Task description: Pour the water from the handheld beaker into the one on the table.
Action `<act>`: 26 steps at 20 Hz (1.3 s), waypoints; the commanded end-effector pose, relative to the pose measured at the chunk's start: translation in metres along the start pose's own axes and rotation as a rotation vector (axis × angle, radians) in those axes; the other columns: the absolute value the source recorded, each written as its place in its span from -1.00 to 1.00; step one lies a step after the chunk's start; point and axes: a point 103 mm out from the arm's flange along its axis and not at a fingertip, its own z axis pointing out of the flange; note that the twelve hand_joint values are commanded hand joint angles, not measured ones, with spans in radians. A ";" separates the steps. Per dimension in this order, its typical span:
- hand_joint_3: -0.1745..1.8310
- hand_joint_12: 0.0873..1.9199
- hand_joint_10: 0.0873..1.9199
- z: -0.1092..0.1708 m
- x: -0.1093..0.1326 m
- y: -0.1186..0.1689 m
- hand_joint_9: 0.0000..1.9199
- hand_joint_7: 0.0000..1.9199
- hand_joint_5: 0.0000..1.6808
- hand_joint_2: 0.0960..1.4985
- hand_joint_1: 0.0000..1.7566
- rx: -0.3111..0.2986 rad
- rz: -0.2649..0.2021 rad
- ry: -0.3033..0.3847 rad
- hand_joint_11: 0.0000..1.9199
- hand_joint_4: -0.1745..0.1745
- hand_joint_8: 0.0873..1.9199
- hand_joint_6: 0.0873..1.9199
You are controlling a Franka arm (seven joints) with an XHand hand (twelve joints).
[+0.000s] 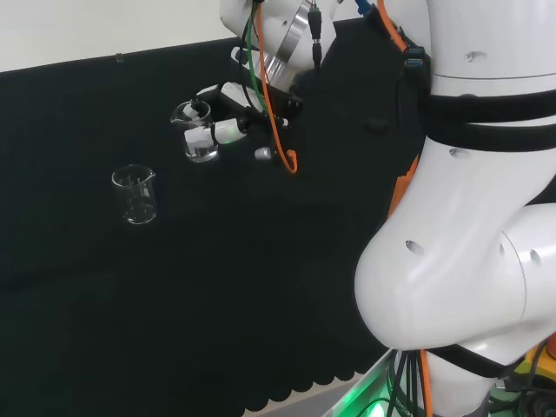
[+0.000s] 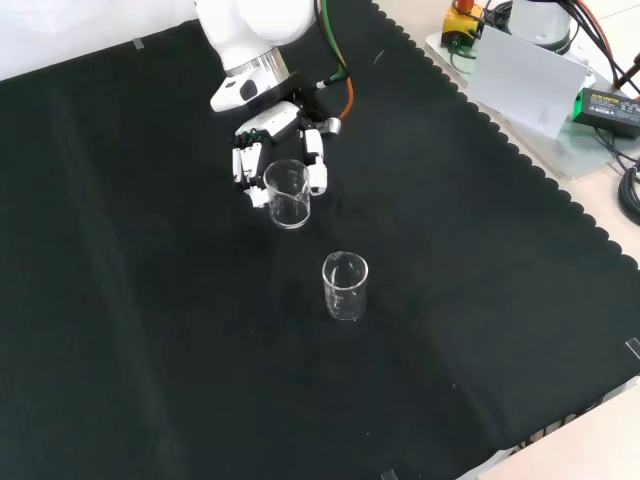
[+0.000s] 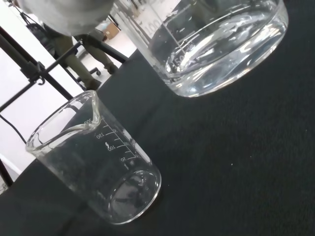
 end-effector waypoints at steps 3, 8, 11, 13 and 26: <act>-1.00 0.00 0.07 -0.005 0.010 -0.006 0.15 0.19 0.09 0.54 0.42 0.028 0.006 -0.057 -0.03 -0.38 -0.09 0.09; -1.00 0.00 0.07 -0.006 0.019 -0.008 0.15 0.19 0.09 0.54 0.42 0.059 0.017 -0.131 -0.03 -0.39 -0.09 0.09; -1.00 0.00 0.08 -0.006 0.026 -0.008 0.16 0.19 0.09 0.54 0.42 0.079 0.031 -0.187 -0.04 -0.41 -0.08 0.09; -1.00 0.00 0.08 -0.004 0.030 -0.008 0.16 0.19 0.09 0.54 0.42 0.090 0.038 -0.207 -0.04 -0.43 -0.08 0.09; -1.00 -0.01 0.09 0.002 0.047 0.003 0.16 0.18 0.08 0.55 0.42 0.184 0.066 -0.313 -0.05 -0.50 -0.04 0.09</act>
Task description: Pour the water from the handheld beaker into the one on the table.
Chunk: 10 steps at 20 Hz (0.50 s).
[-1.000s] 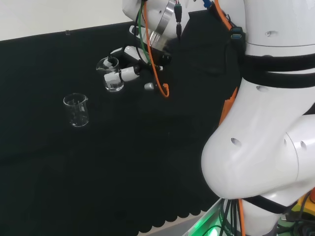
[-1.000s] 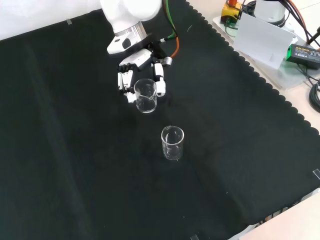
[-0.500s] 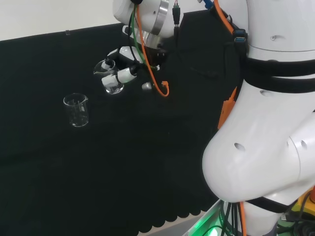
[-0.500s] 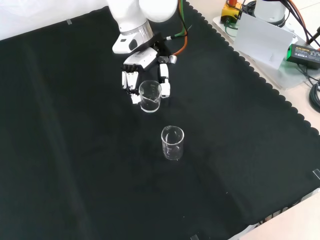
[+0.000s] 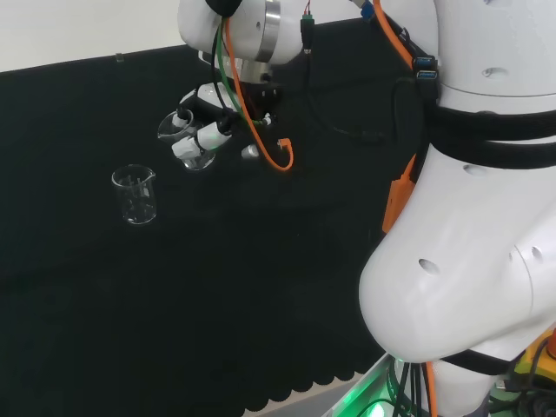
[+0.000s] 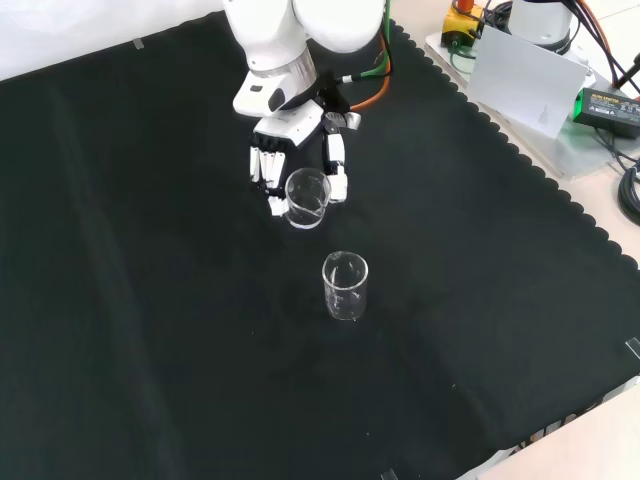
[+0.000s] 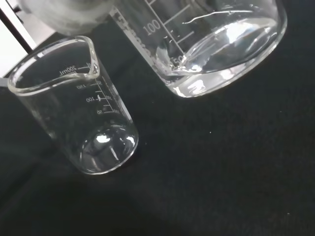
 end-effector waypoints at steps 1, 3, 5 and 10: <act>-1.00 -0.01 0.10 0.000 0.010 0.006 0.16 0.18 0.07 0.55 0.42 0.054 0.005 -0.061 -0.05 -0.51 -0.04 0.10; -1.00 -0.02 0.11 0.002 0.013 0.008 0.16 0.17 0.07 0.55 0.42 0.079 0.006 -0.078 -0.05 -0.53 -0.02 0.10; -1.00 -0.02 0.12 0.004 0.016 0.009 0.16 0.17 0.06 0.56 0.42 0.093 0.008 -0.089 -0.05 -0.55 -0.01 0.11; -1.00 -0.02 0.13 0.006 0.025 0.013 0.16 0.16 0.05 0.56 0.42 0.114 0.008 -0.120 -0.05 -0.57 0.00 0.12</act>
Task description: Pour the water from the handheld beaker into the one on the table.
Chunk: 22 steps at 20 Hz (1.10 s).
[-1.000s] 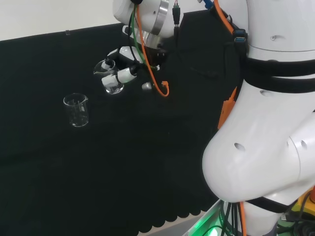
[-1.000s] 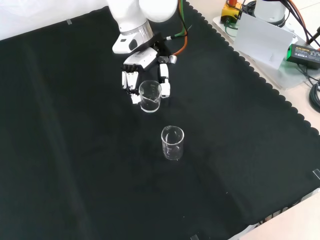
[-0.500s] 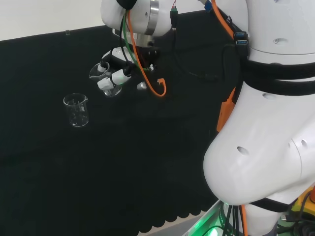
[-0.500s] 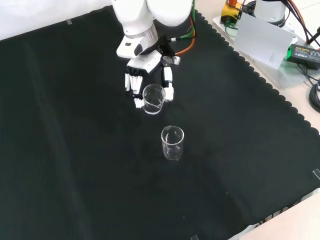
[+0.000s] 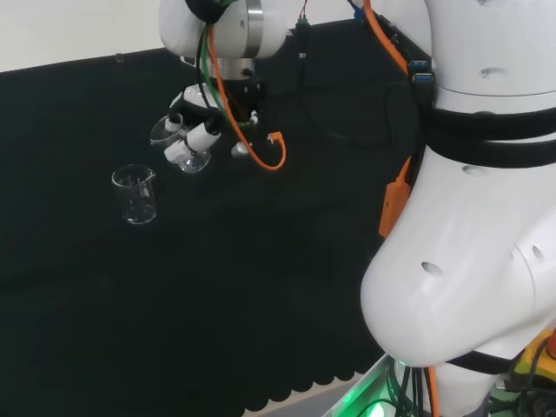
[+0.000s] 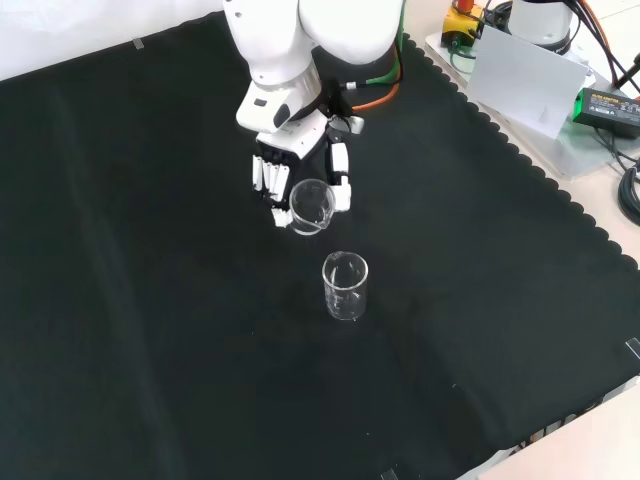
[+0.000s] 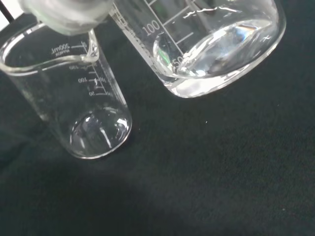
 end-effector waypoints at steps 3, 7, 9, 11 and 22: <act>-1.00 -0.02 0.13 0.004 0.017 0.007 0.16 0.16 0.05 0.56 0.42 0.052 -0.007 -0.042 -0.04 -0.58 0.00 0.13; -1.00 -0.02 0.13 0.008 0.023 0.009 0.17 0.16 0.04 0.56 0.42 0.071 -0.013 -0.052 -0.03 -0.60 0.00 0.13; -1.00 -0.03 0.14 0.010 0.024 0.009 0.17 0.16 0.04 0.56 0.42 0.078 -0.016 -0.058 -0.03 -0.60 0.00 0.13; -1.00 -0.03 0.14 0.010 0.025 0.009 0.17 0.16 0.04 0.56 0.42 0.082 -0.016 -0.062 -0.02 -0.61 0.00 0.13; -1.00 -0.04 0.14 0.003 0.028 0.009 0.17 0.16 0.04 0.56 0.42 0.122 0.005 -0.124 -0.02 -0.62 0.00 0.14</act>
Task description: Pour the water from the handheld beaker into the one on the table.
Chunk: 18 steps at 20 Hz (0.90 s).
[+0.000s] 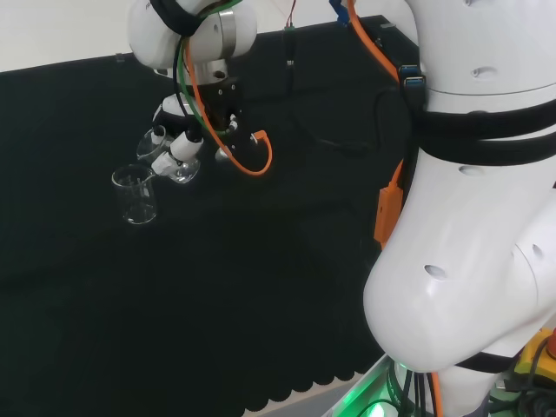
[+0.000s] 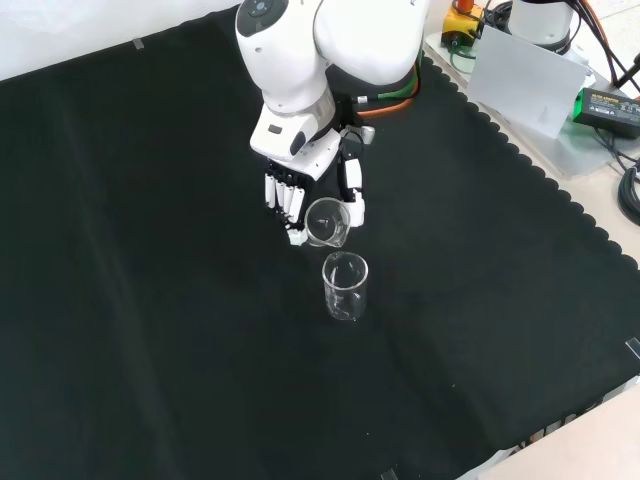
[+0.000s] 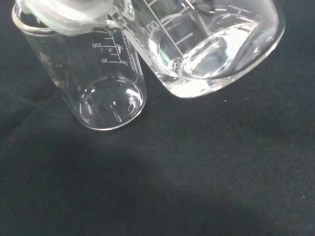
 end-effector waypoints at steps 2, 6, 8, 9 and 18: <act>-1.00 -0.04 0.14 -0.004 0.003 -0.001 0.17 0.16 0.04 0.56 0.42 0.030 0.020 -0.043 -0.02 -0.63 0.00 0.14; -1.00 -0.04 0.14 -0.006 0.005 -0.001 0.17 0.16 0.04 0.56 0.42 0.044 0.025 -0.076 -0.02 -0.64 0.00 0.14; -1.00 -0.04 0.14 -0.008 0.006 -0.001 0.17 0.16 0.04 0.56 0.42 0.058 0.026 -0.086 -0.02 -0.64 0.00 0.14; -1.00 -0.04 0.14 -0.009 0.006 -0.002 0.17 0.16 0.04 0.56 0.42 0.069 0.026 -0.090 -0.02 -0.64 0.00 0.14; -1.00 -0.04 0.14 -0.016 0.012 -0.002 0.17 0.17 0.04 0.56 0.43 0.094 0.037 -0.148 -0.01 -0.64 0.00 0.14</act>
